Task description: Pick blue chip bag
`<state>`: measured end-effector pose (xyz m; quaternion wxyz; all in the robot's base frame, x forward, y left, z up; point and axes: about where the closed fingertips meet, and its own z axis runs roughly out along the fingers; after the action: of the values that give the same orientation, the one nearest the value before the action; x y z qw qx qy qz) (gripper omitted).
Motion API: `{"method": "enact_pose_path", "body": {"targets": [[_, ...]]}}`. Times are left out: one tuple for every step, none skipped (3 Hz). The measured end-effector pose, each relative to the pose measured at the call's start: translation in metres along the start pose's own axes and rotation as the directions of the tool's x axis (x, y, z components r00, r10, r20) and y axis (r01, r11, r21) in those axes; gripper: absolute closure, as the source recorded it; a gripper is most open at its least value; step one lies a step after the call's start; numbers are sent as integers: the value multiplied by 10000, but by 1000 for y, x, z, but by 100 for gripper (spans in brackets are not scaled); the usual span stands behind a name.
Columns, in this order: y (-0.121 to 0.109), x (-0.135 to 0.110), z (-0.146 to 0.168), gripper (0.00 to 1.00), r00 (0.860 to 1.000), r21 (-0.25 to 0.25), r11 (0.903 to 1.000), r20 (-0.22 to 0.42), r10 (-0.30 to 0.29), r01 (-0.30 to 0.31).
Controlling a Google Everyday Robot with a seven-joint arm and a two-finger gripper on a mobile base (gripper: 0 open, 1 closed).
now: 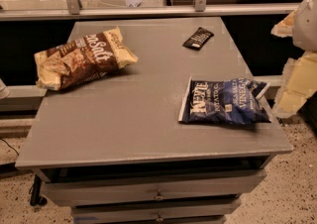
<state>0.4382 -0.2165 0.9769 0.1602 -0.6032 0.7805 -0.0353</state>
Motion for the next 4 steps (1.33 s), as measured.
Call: {"method": "enact_pose_path", "body": {"targets": [[0,0,0,0,10000,2,10000,1,0,0],[-5,3,17,0,9992,74,10000,399,29,-32],[-16,15,54,0,9949,-72,9992,927,405,-400],[-22,24,90,0,9907,-386,9968,1143,736,-696]]}}
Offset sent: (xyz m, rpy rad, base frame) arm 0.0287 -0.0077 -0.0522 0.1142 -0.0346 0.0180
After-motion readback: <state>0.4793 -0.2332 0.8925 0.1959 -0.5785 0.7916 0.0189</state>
